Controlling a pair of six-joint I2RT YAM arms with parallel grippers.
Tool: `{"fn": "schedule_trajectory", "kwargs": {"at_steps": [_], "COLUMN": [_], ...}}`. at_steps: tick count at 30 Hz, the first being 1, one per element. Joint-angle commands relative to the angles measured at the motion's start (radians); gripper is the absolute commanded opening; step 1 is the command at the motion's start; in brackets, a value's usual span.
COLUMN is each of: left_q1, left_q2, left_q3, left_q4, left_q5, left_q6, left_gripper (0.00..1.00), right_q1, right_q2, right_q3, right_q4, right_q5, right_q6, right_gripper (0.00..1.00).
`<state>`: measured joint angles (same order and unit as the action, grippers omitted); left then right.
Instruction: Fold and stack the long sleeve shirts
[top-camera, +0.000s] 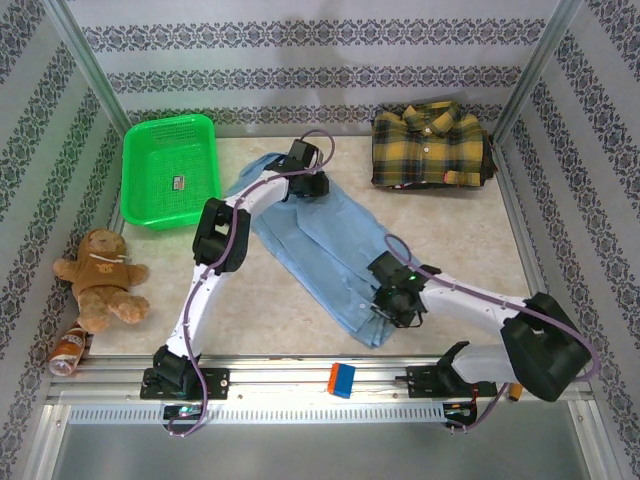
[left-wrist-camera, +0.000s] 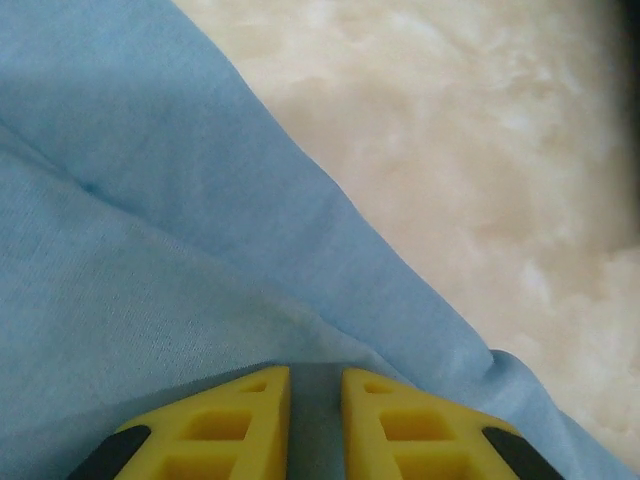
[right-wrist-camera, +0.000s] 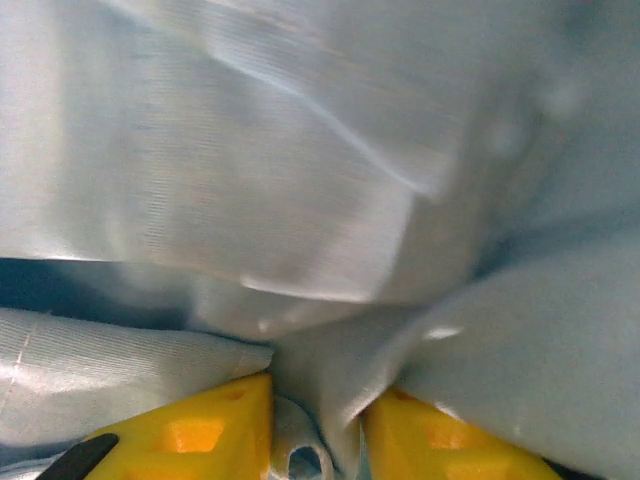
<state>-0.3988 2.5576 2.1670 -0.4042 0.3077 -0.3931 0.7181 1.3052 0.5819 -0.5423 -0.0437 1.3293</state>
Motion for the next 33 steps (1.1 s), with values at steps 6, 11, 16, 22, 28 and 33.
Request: {"fn": "schedule_trajectory", "kwargs": {"at_steps": [6,11,16,22,28,33], "left_q1": [0.032,0.083,0.159,0.190,0.165,0.075], "left_q2": [-0.009,-0.126,-0.273,-0.498,-0.776,-0.896], "left_q3": [0.033,-0.034,-0.090,-0.316,-0.767,-1.037], "left_q4": [0.022,0.061,0.063,0.069,0.168,0.078], "left_q5": [0.156,0.170,0.181,0.203,0.209,0.156], "left_q6": [0.073,0.018,-0.037,-0.076,-0.178,-0.185], "left_gripper": [0.22,0.37,0.62,0.77,0.77,0.75], "right_q1": [0.234,0.315,0.404,0.406,0.193,0.006], "right_q2": [0.212,0.250,0.234,0.117,0.034,0.136], "right_q3": [0.174,0.223,0.326,0.460,0.478,0.569], "right_q4": [0.171,0.275,0.237,0.017,-0.095,-0.261], "right_q5": [0.042,0.037,0.085,0.157,0.108,0.113], "right_q6": [0.277,0.445,0.525,0.454,0.140,-0.243], "right_gripper": [0.33,0.40,0.45,0.49,0.48,0.48]}}
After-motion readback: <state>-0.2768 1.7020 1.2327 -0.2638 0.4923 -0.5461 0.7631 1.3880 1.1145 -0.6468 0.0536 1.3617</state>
